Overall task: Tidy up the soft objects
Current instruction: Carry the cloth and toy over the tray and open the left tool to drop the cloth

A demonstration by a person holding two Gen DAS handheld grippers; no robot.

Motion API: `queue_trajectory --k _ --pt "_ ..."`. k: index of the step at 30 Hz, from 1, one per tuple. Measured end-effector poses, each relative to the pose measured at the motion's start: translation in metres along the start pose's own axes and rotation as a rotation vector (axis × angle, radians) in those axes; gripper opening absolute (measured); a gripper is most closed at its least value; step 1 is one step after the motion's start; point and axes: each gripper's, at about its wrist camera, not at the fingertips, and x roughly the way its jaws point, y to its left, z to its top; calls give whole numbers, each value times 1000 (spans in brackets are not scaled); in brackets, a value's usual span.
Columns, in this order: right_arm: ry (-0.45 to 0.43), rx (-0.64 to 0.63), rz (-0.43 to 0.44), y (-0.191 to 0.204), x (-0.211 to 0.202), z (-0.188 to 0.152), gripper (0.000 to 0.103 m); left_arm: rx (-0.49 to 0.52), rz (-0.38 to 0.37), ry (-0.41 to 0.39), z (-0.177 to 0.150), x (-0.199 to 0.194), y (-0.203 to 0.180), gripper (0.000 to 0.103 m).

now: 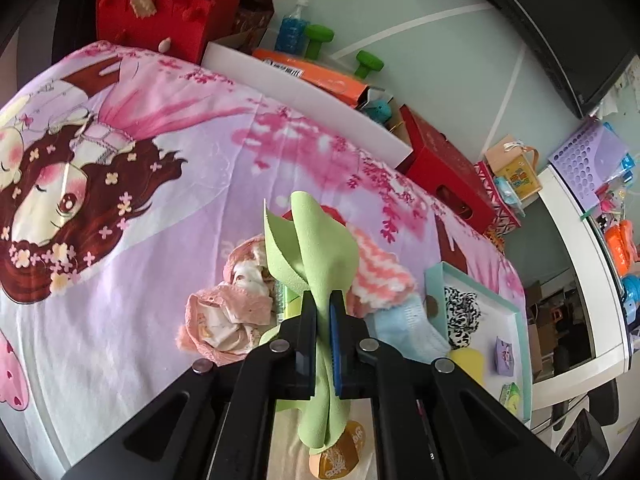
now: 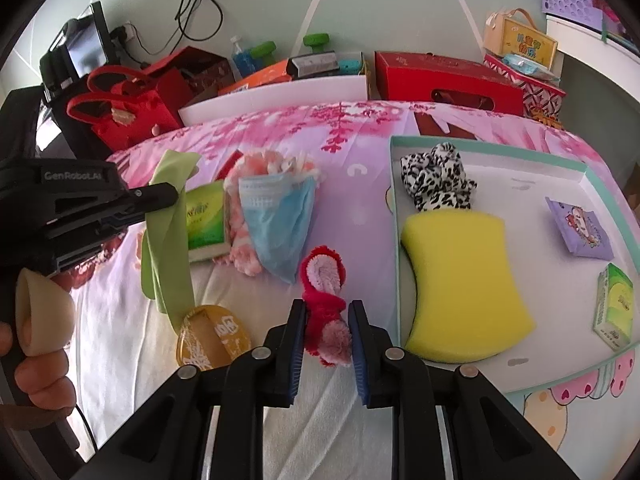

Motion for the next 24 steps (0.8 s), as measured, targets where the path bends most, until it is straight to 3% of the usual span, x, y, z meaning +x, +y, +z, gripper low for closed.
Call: queue_trajectory --k 14,19,24 --pt "-90 15 -6 -5 -21 9 23 32 -73 -156 7 -57 -16 5" --pt "-121 20 -23 -9 -30 12 23 80 -116 -157 2 -59 -37 5" --pt "-161 50 -97 -30 -41 17 23 157 -160 -138 -9 -48 -68 5"
